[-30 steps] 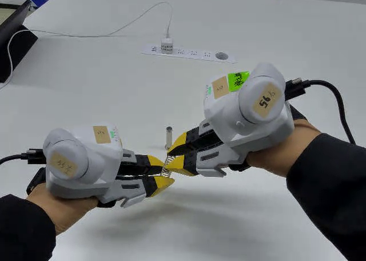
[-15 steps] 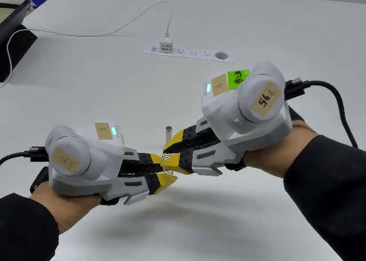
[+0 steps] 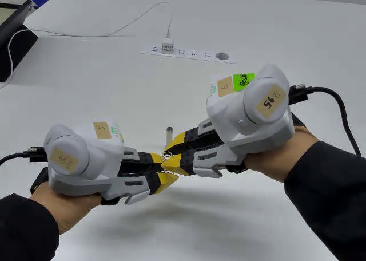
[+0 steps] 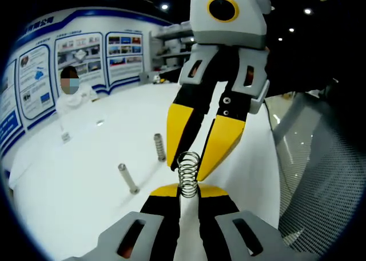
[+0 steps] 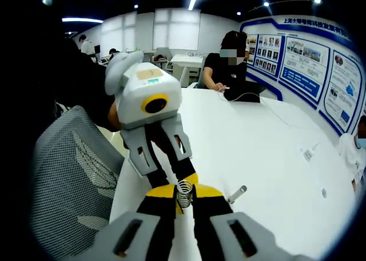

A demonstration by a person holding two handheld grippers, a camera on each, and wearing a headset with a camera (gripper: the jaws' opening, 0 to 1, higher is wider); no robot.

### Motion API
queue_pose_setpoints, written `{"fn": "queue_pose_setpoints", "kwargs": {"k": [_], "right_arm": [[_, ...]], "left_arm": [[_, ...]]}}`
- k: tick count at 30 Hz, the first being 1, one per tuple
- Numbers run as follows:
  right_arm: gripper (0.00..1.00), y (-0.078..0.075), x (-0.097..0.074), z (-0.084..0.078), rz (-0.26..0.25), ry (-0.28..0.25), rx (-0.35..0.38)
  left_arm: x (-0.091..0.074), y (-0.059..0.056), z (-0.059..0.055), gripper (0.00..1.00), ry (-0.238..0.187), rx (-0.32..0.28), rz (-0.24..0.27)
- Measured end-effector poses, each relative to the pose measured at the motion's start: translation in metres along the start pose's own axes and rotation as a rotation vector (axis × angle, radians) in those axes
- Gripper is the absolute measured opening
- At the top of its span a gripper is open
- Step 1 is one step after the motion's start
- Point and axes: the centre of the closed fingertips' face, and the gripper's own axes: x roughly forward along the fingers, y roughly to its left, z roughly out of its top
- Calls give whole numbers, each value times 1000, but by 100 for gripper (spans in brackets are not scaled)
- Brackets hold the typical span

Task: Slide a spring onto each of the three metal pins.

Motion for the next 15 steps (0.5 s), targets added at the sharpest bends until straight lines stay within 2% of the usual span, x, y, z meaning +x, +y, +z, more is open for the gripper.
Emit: {"fn": "queue_pose_setpoints", "kwargs": {"k": [4,15], "right_arm": [[12,-2,0,1,-2,-8,8],[12,-6,-1,4,-15,-19,19]], "left_arm": [[-1,2,1,12,-3,-10,10],[-5,11,3,31,-24,-69,45]]}}
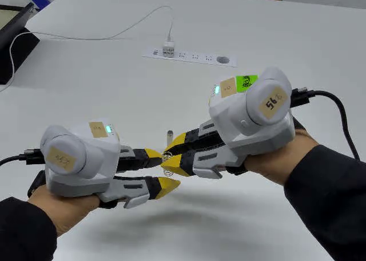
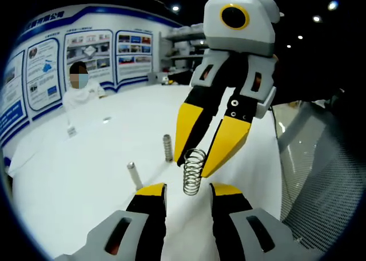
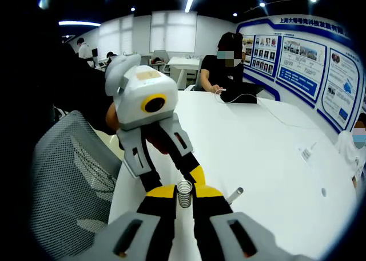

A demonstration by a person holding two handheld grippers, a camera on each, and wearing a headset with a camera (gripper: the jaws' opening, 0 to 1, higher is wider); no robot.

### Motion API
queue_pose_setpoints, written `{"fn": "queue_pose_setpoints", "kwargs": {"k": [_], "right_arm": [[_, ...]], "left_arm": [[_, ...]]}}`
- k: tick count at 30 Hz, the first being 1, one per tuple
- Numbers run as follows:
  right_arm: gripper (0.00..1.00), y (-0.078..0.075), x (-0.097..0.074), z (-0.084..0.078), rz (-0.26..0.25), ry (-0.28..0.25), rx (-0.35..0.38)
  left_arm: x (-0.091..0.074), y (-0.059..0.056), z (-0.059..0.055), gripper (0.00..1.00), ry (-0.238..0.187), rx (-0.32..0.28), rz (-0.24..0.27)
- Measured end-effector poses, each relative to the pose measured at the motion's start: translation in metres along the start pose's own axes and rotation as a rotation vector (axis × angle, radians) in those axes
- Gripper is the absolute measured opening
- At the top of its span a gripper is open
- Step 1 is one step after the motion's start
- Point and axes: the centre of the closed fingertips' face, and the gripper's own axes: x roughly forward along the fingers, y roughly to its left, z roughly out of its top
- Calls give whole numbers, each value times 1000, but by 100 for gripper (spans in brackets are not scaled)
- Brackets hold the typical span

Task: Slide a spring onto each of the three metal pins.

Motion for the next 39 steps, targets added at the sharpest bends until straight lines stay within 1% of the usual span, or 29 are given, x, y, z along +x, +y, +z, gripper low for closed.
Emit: {"fn": "queue_pose_setpoints", "kwargs": {"k": [6,11,15,25,29,35,39], "right_arm": [[12,-8,-3,2,-23,-12,15],[12,-16,-7,4,-45,-27,25],[12,-24,-9,6,-65,-39,33],[12,-47,-14,12,-133,-59,53],[12,-57,-15,18,-158,-76,59],[12,-73,-11,22,-198,-91,73],[12,-79,-6,22,-206,-90,77]], "left_arm": [[-3,7,-1,40,-3,-28,36],[-6,10,-2,46,-3,-40,58],[-7,13,-2,48,-3,-44,73],[-9,15,-5,51,3,-56,88],[-9,15,-6,52,7,-59,88],[-9,16,-7,52,9,-62,89],[-9,17,-7,52,10,-63,90]]}}
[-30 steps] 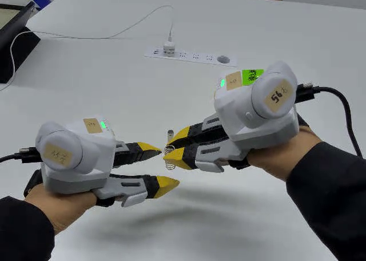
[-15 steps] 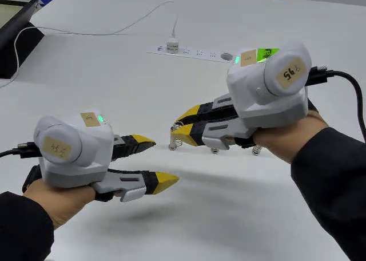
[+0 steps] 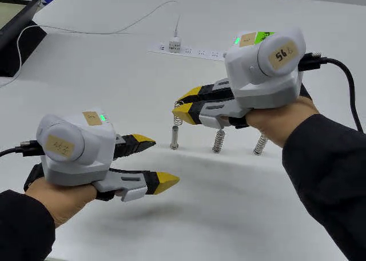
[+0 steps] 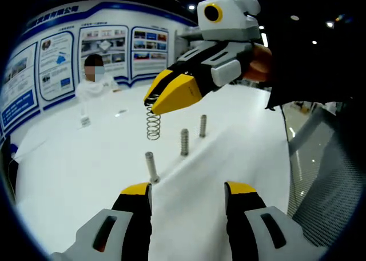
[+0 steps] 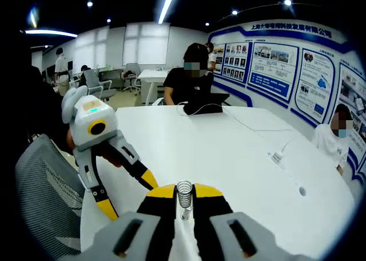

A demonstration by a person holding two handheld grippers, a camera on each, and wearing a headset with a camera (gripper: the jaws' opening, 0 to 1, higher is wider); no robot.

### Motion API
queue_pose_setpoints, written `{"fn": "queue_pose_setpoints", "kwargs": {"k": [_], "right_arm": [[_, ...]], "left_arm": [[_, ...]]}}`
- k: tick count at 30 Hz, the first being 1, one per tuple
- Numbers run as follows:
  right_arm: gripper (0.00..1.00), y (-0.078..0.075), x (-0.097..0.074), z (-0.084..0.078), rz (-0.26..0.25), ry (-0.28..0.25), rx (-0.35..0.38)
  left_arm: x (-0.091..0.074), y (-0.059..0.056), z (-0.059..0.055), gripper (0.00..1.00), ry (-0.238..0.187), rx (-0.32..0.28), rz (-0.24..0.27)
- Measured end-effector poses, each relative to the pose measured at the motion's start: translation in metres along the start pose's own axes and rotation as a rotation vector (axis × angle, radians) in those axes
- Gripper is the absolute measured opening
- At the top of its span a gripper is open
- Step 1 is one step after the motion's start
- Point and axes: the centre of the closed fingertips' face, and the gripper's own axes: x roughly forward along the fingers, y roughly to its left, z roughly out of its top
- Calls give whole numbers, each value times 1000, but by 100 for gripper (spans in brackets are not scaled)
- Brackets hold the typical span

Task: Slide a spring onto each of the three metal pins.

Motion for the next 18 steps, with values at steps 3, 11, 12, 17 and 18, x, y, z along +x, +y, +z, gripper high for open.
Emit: {"fn": "queue_pose_setpoints", "kwargs": {"k": [3,11,12,17,18], "right_arm": [[12,-3,4,-1,-4,0,5],[12,-8,14,-14,-1,14,44],[12,-9,15,-17,-2,17,48],[12,-9,17,-21,1,19,65],[12,-8,18,-22,3,21,68]], "left_arm": [[0,0,0,52,0,-1,0],[1,1,0,52,2,-1,-1],[1,1,0,52,3,-1,-1],[1,1,-2,52,6,-3,-1],[1,1,-2,52,7,-3,-1]]}}
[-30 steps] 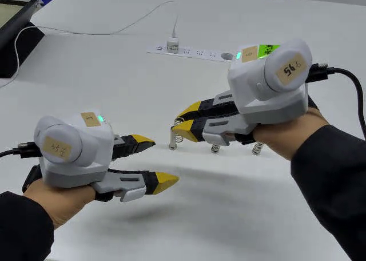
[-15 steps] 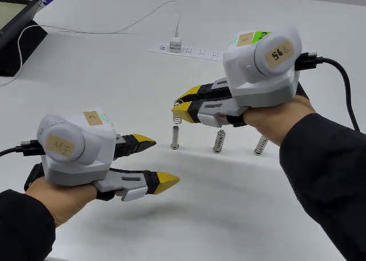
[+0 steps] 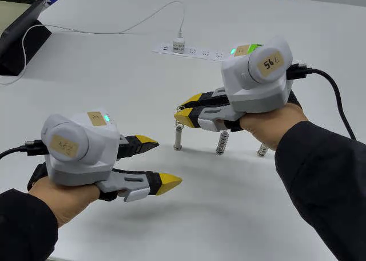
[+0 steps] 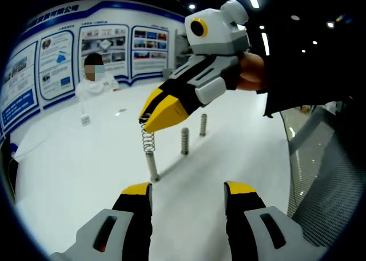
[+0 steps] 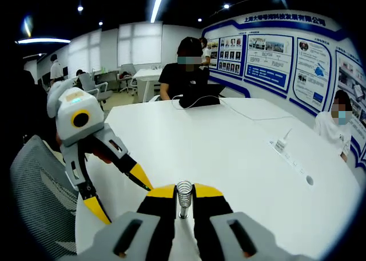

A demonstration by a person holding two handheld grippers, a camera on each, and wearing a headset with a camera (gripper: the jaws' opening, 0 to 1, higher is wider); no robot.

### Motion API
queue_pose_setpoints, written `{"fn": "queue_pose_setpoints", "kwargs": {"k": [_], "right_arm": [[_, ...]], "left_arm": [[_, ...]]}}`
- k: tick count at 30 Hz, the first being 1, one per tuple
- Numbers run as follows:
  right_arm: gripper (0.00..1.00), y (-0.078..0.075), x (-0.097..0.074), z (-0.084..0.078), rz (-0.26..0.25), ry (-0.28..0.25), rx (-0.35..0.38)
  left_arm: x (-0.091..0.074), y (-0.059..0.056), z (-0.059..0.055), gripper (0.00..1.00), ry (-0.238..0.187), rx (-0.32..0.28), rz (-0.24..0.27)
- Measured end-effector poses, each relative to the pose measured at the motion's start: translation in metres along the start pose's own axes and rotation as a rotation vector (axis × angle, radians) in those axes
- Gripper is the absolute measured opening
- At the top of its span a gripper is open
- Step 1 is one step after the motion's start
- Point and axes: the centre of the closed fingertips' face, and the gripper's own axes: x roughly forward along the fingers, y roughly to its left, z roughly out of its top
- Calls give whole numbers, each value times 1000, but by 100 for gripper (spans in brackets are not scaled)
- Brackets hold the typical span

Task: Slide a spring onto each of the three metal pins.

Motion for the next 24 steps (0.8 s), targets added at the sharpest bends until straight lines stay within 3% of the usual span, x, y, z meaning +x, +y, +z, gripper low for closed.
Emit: {"fn": "queue_pose_setpoints", "kwargs": {"k": [24], "right_arm": [[12,5,22,-34,-10,70,34]], "left_arm": [[0,1,-3,50,9,0,-6]]}}
